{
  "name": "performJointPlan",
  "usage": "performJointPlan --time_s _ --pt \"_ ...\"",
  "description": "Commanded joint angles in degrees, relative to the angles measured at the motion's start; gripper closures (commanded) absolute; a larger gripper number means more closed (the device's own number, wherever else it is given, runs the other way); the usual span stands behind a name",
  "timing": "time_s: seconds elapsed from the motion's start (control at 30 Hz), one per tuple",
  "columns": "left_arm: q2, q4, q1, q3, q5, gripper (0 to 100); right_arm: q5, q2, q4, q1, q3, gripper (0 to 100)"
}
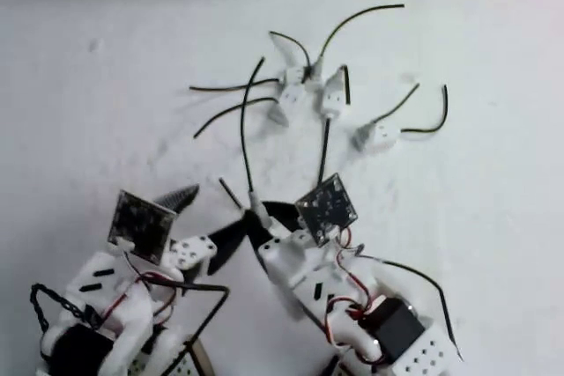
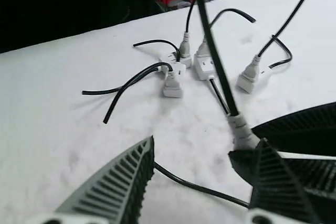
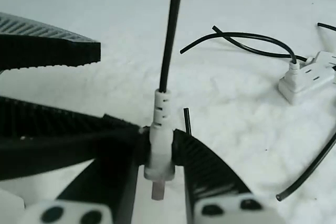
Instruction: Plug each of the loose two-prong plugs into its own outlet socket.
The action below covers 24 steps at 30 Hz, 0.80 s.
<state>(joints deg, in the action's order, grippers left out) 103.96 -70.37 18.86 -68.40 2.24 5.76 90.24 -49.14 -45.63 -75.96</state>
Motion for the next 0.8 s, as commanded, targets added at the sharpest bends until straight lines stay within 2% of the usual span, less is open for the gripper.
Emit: performJointPlan --time_s 0.0,0.13,0.3,0.47,0.63,0.77 --pt "0.4 -1.49 5.32 0.53 2.64 70 -0.53 0.31 1.19 -0.31 0.09 98.1" --pt "0.4 -1.05 6.37 0.35 3.6 70 -0.53 0.48 1.19 -0.31 -0.26 98.1" --pt "0.4 3.25 -6.02 -0.35 -0.79 70 -0.53 0.75 0.92 -0.22 -0.26 98.1" --pt "0.31 7.03 -12.7 -2.9 -3.34 70 -0.44 0.84 0.84 -0.31 0.09 98.1" --pt "0.31 10.02 -12.79 -5.45 -3.43 70 -0.44 0.84 1.01 -0.66 0.18 98.1" --pt "0.31 10.11 -9.8 -5.63 -3.34 70 -0.44 0.84 0.75 -5.14 0.09 98.1"
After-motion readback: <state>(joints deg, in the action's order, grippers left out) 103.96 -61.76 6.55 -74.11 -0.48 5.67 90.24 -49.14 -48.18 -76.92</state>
